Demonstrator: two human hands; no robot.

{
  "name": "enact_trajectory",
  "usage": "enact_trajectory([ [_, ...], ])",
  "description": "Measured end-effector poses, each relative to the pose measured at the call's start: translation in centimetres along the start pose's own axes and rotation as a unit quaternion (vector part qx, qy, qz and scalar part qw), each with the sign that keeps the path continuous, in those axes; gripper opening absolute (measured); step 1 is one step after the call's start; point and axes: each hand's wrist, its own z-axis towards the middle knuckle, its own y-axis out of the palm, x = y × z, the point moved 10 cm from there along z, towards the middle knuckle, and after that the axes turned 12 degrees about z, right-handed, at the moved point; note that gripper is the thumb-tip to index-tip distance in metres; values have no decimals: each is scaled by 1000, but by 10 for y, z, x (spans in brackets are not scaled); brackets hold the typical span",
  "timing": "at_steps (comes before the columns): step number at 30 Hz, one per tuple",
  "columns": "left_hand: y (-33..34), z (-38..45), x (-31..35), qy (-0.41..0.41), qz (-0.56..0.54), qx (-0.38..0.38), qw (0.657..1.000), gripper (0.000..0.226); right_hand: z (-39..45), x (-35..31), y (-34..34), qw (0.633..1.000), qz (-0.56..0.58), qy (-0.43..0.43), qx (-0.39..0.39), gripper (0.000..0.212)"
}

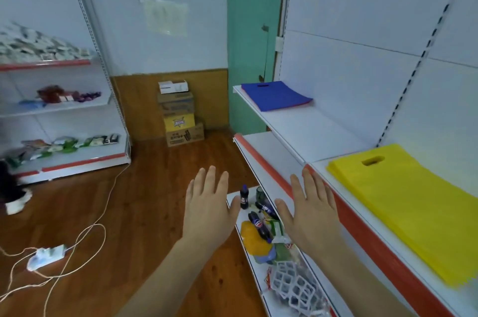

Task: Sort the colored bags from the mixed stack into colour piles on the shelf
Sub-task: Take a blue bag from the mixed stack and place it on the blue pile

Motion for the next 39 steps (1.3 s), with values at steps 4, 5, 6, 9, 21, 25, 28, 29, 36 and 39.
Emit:
enact_trajectory([
  [4,33,73,-38,5,1,2,1000,72,72,-30,32,999,-21,16,-23,89],
  [5,38,90,-47,7,0,3,1000,71,88,-38,36,999,-23,21,-20,92],
  [6,42,108,-54,13,0,4,1000,71,103,-45,39,999,-22,25,-15,96],
  [9,55,162,-68,40,4,8,999,71,147,-60,47,999,-1,48,4,103],
  [21,138,352,-50,130,-51,-3,990,67,322,-21,101,990,-29,133,23,95],
  [25,161,431,-37,164,-53,-10,985,69,392,-3,114,988,-20,152,30,92],
  [28,166,490,-28,180,-56,-3,982,69,443,10,117,986,-29,162,38,93],
  [29,169,509,-24,184,-57,-2,981,69,459,14,118,984,-32,169,37,94],
  [36,209,604,17,243,-67,-38,967,71,530,39,141,973,-55,222,24,96],
  [39,233,641,33,279,-74,-52,956,72,549,51,154,964,-62,258,17,96],
])
